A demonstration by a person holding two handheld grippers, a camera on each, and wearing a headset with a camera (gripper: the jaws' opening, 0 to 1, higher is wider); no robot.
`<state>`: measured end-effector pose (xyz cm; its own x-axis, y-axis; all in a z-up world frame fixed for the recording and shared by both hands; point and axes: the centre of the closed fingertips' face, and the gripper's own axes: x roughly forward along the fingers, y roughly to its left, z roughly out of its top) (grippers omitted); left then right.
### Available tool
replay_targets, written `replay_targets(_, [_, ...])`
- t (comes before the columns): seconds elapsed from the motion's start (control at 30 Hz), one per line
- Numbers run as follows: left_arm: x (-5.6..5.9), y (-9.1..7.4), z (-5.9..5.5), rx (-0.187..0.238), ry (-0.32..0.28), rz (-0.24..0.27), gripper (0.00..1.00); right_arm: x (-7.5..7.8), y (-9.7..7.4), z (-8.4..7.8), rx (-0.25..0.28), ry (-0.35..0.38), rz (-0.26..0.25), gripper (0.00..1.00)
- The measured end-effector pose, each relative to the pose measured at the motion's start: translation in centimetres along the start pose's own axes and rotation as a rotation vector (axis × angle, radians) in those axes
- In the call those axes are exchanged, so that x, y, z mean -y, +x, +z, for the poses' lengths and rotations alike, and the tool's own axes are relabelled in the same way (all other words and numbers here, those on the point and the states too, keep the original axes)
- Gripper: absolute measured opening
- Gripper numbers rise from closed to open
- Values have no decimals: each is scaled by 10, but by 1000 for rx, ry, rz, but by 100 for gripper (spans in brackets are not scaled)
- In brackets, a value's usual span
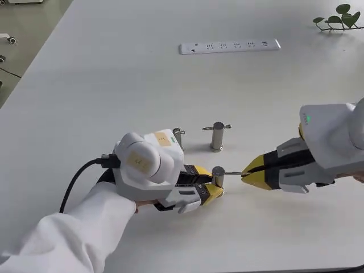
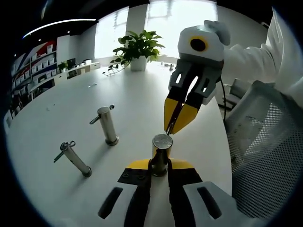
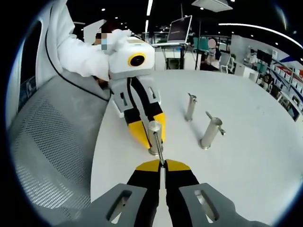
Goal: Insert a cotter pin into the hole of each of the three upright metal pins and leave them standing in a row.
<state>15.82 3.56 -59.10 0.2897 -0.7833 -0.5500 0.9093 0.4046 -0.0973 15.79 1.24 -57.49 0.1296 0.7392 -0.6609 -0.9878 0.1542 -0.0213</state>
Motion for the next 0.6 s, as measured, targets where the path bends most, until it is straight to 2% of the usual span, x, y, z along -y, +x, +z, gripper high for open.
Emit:
replay_targets(0.07, [0, -1, 0, 0, -5, 1, 11, 4, -1, -2, -7, -21, -1, 0])
replay_targets(0.33, [0, -2, -2, -1, -11, 0, 11, -8, -2, 2, -36, -78, 31, 0])
replay_targets(0.47, [1, -2, -2, -4, -6, 0, 11, -11, -4, 4, -23, -73, 30, 0])
replay_targets(0.53, [1, -2, -2, -4, -7, 0, 11, -14, -4, 11, 5, -74, 33, 0])
replay_targets(0.6, [2, -1, -2, -3, -5, -2, 11, -15, -2, 12, -3, -88, 31, 0])
